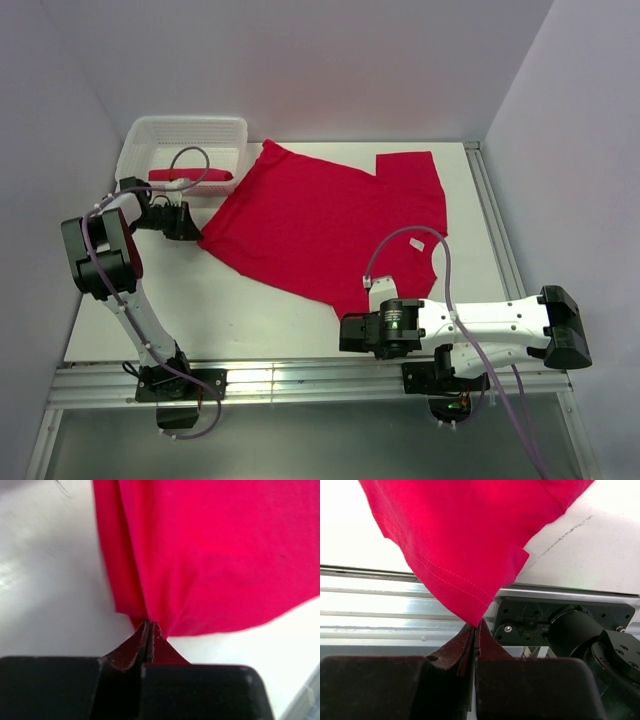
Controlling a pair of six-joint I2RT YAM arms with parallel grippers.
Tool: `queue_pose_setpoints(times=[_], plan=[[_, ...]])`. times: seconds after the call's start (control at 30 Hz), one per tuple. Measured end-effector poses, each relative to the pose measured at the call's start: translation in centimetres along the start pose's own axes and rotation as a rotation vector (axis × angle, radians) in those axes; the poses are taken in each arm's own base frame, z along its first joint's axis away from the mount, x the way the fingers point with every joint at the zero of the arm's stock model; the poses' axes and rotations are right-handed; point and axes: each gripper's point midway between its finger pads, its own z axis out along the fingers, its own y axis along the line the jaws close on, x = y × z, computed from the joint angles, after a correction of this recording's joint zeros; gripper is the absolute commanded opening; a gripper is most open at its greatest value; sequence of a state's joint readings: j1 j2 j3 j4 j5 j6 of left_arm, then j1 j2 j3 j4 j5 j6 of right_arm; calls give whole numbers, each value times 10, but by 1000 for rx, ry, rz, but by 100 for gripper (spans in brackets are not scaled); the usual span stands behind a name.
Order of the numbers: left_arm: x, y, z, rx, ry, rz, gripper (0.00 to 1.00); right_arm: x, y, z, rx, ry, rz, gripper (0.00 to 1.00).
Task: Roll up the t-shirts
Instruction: Fold the tshirt
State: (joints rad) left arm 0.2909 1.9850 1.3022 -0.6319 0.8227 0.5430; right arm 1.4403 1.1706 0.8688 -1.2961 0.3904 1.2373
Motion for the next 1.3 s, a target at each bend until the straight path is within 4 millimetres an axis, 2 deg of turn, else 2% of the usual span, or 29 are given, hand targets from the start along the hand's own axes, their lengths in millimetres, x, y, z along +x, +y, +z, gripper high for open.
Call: queue_pose_setpoints(times=[0.07, 0.17, 0.27, 0.33, 0.4, 0.43, 0.47, 0.53, 0.57, 0.7, 0.73, 0.77, 0.87, 0.93, 1.07, 1.23, 1.3], plan=[[1, -6, -4, 16, 20, -30, 0, -1, 1, -1, -5, -2, 2, 0], [-10, -13, -14, 19, 26, -57, 0, -3, 3, -4, -14, -5, 6, 0], [-32, -17, -24, -9, 11, -82, 2, -3, 4, -4, -15, -5, 7, 0], [-50, -18, -29, -37, -5, -93, 6, -3, 4, -4, -16, -6, 8, 0], [-65, -20, -31, -63, -19, -99, 14, -4, 3, -5, -17, -7, 11, 0], [-71, -21, -31, -68, -24, -104, 15, -4, 3, -5, -18, -8, 12, 0], [-76, -24, -30, -69, -27, -107, 9, -4, 3, -5, -20, -10, 14, 0], [-80, -29, -26, -60, -26, -115, 6, -5, 3, -6, -25, -14, 17, 0], [-81, -31, -20, -49, -23, -127, 0, -5, 3, -7, -29, -17, 19, 0], [-75, -36, 2, -19, 9, -164, 3, -7, 2, -9, -38, -25, 24, 0], [-75, -38, 8, -16, 15, -163, 9, -8, 3, -10, -41, -27, 26, 0], [-75, -42, 13, -15, 20, -161, 23, -8, 3, -10, -43, -27, 27, 0], [-79, -49, 24, -16, 21, -138, 38, -8, 4, -10, -43, -27, 30, 0], [-80, -52, 28, -18, 16, -120, 41, -8, 3, -10, -44, -28, 31, 0], [-70, -51, 17, -29, 3, -115, 44, -9, 3, -10, -45, -31, 32, 0], [-54, -36, -22, -50, -55, -107, 46, -11, 3, -10, -45, -41, 33, 0], [-45, -24, -37, -71, -74, -115, 50, -11, 2, -11, -47, -45, 35, 0]])
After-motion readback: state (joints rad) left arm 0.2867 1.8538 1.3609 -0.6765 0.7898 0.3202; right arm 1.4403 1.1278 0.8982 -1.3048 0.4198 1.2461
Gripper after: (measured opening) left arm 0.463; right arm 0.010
